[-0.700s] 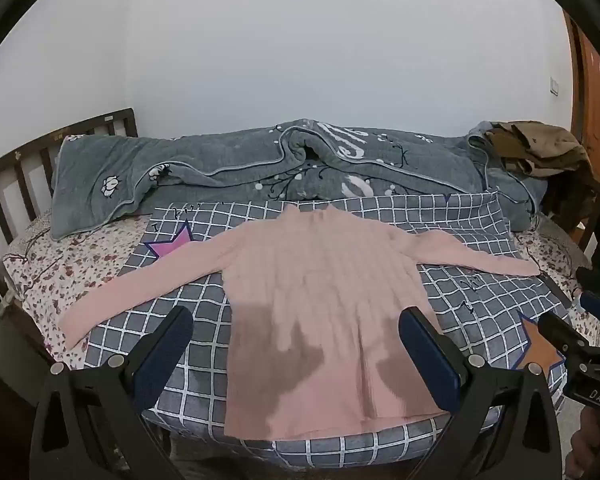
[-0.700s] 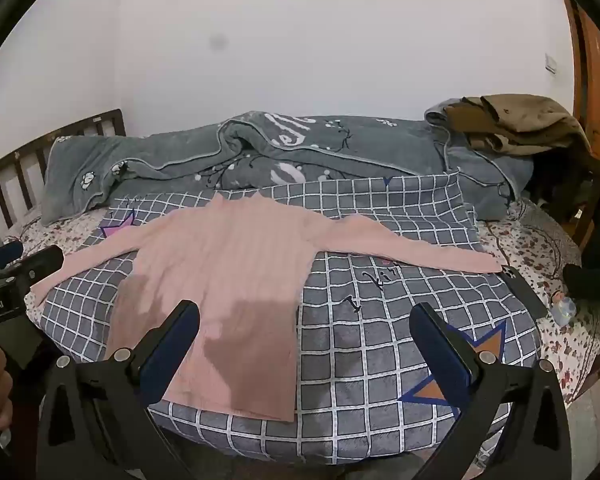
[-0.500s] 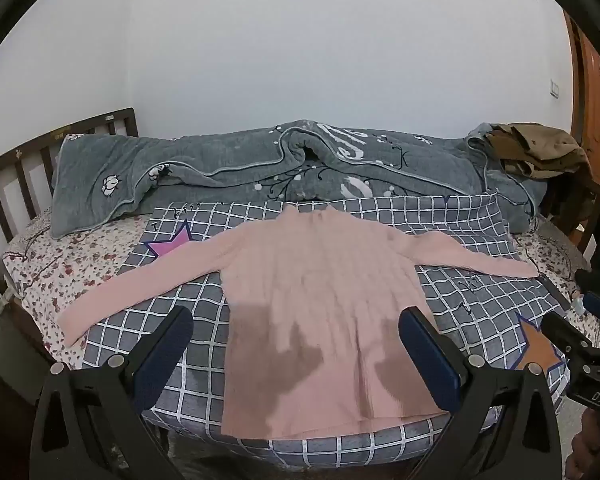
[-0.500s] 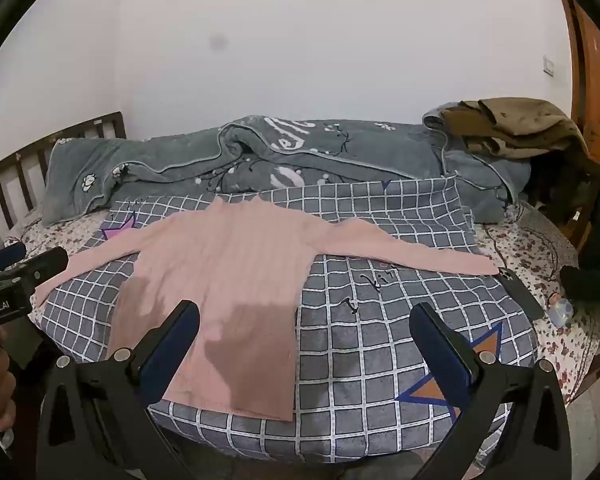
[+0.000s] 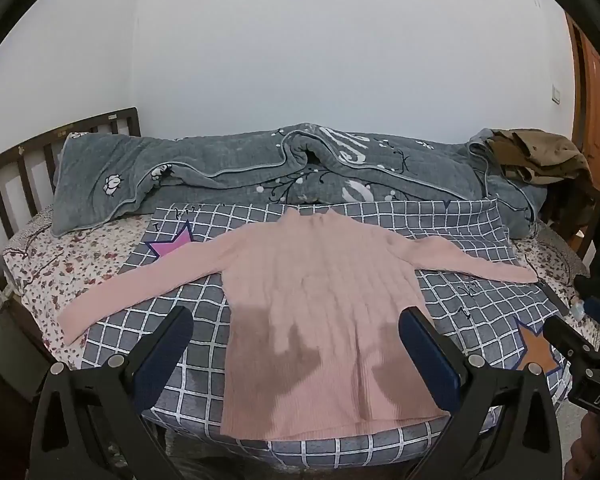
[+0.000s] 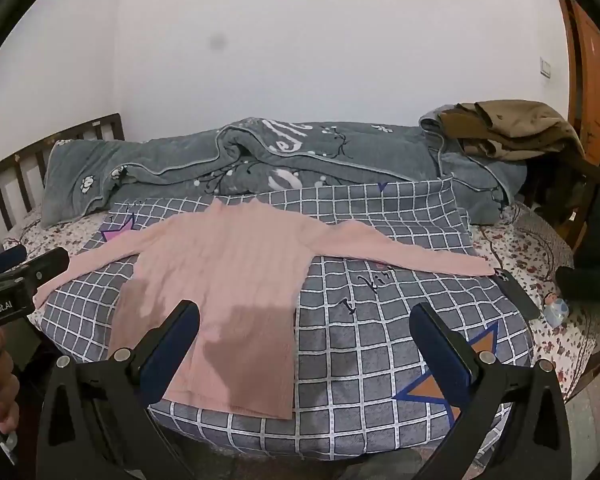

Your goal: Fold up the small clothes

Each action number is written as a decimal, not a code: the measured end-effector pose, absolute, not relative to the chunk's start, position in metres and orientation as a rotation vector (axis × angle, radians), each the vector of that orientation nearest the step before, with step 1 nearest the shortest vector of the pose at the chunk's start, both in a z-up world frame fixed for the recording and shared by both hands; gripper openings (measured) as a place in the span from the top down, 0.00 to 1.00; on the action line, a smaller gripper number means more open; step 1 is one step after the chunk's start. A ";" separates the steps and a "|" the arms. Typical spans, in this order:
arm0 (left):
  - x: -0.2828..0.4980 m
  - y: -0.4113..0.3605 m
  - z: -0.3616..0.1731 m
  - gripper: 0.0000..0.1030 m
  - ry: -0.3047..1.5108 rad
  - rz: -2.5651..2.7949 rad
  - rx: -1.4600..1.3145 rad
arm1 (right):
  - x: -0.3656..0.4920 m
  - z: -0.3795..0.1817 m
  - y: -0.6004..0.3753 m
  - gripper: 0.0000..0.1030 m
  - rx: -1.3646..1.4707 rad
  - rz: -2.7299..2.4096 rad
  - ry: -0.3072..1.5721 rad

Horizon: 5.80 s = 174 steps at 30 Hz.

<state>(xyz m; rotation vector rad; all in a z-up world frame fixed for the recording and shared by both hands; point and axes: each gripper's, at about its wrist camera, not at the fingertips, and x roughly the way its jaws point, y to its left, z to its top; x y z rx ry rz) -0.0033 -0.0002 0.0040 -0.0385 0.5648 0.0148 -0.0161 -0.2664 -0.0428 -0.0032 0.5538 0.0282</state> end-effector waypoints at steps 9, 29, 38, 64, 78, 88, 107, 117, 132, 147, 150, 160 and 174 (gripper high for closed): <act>-0.001 0.001 0.006 0.00 0.568 0.015 -0.047 | -0.019 -0.042 -0.265 0.00 0.002 0.035 0.546; -0.002 -0.001 0.010 0.00 0.565 0.009 -0.053 | -0.022 -0.038 -0.267 0.00 0.013 0.035 0.537; -0.004 -0.002 0.009 0.00 0.563 0.008 -0.053 | -0.025 -0.037 -0.263 0.00 0.013 0.039 0.535; -0.006 -0.002 0.013 0.00 0.559 -0.010 -0.059 | -0.027 -0.032 -0.263 0.00 0.015 0.044 0.534; -0.007 0.017 0.004 0.00 0.557 0.023 -0.081 | -0.027 -0.034 -0.258 0.00 0.005 0.080 0.536; 0.003 0.087 -0.043 0.00 0.596 0.125 -0.145 | -0.019 -0.049 -0.252 0.00 -0.002 0.104 0.530; 0.074 0.261 -0.170 0.04 0.712 0.326 -0.487 | 0.102 -0.142 -0.197 0.09 0.008 0.224 0.587; 0.099 0.334 -0.200 0.23 0.635 0.369 -0.781 | 0.170 -0.159 -0.195 0.11 0.021 0.261 0.594; 0.110 0.364 -0.181 0.93 0.562 0.651 -0.719 | 0.192 -0.170 -0.233 0.11 0.028 0.275 0.547; 0.221 0.158 -0.031 0.93 0.425 0.325 -0.296 | 0.200 -0.153 -0.331 0.11 0.177 0.159 0.486; 0.255 0.085 -0.027 0.93 0.456 0.192 -0.227 | 0.203 -0.148 -0.353 0.11 0.216 0.122 0.475; 0.319 -0.120 -0.110 0.93 0.648 -0.049 0.001 | 0.213 -0.153 -0.400 0.12 0.396 0.115 0.484; 0.303 -0.107 -0.131 0.13 0.659 -0.115 -0.002 | 0.224 -0.159 -0.379 0.12 0.299 0.136 0.511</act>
